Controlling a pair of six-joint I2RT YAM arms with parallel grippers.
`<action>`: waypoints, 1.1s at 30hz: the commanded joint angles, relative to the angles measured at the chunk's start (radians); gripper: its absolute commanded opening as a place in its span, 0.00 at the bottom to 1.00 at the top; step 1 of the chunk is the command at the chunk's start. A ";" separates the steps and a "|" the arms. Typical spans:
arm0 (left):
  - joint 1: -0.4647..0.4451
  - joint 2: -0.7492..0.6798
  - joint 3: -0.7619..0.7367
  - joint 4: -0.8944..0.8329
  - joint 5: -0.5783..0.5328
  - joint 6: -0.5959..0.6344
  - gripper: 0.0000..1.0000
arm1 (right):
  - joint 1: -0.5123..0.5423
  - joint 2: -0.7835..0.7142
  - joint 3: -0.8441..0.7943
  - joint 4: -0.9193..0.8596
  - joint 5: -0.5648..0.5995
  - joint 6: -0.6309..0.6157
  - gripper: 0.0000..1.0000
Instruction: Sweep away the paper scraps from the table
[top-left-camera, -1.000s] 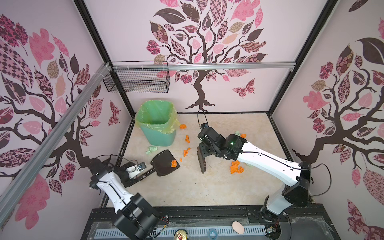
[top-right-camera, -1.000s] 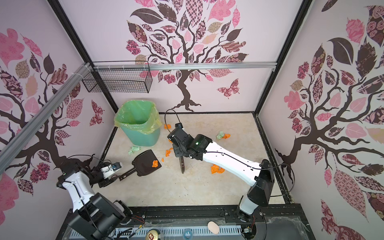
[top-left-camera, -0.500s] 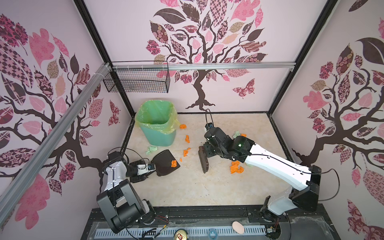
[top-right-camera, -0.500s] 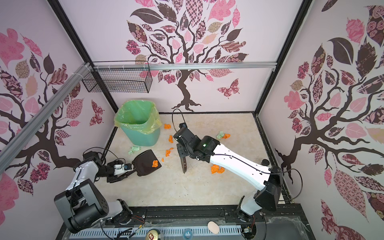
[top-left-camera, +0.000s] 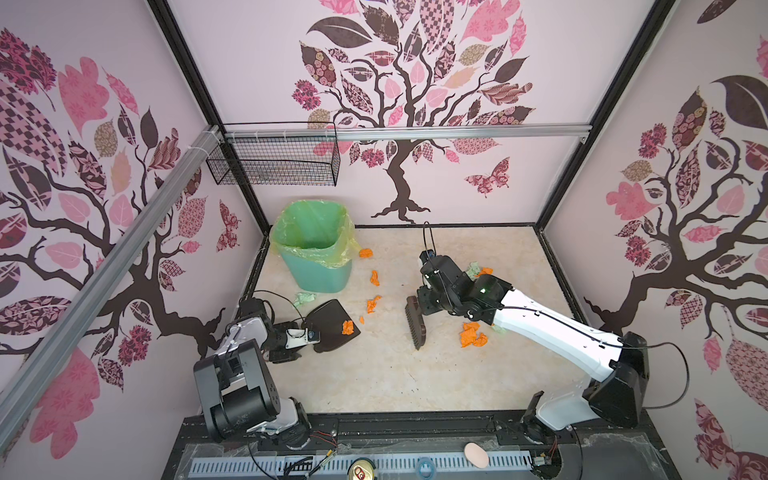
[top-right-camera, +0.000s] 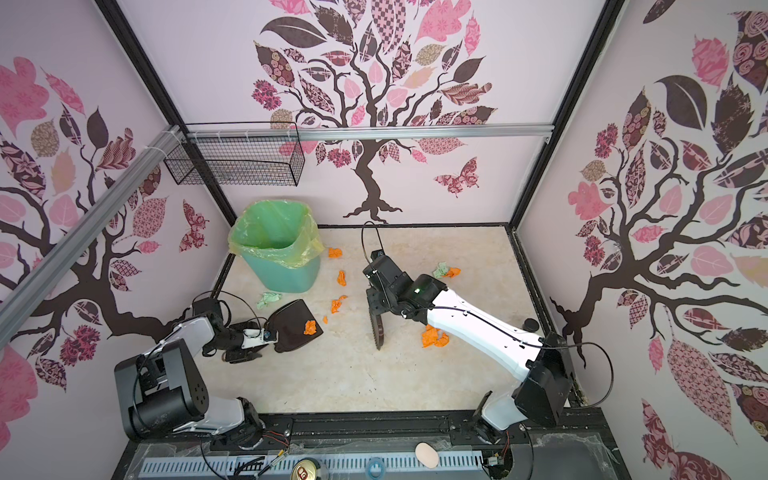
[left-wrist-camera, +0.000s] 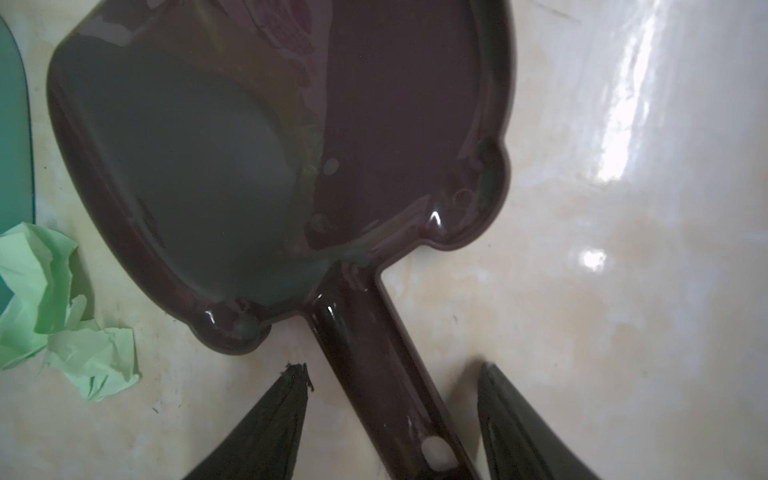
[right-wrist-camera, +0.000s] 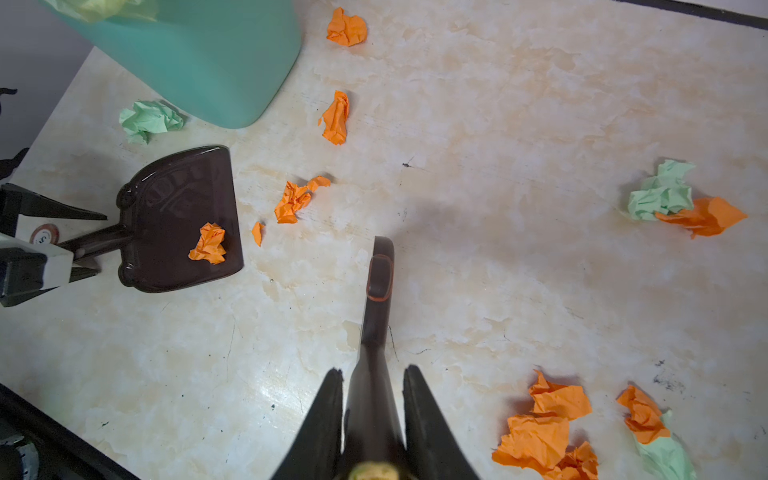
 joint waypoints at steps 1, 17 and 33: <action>-0.005 0.062 0.006 0.058 -0.061 -0.030 0.68 | -0.009 -0.066 0.007 0.034 -0.011 -0.011 0.00; -0.018 0.036 -0.159 0.252 -0.173 -0.136 0.49 | -0.019 -0.061 -0.020 0.063 -0.027 -0.021 0.00; -0.021 0.131 -0.086 0.153 -0.144 -0.078 0.54 | -0.020 -0.081 -0.032 0.057 -0.027 -0.023 0.00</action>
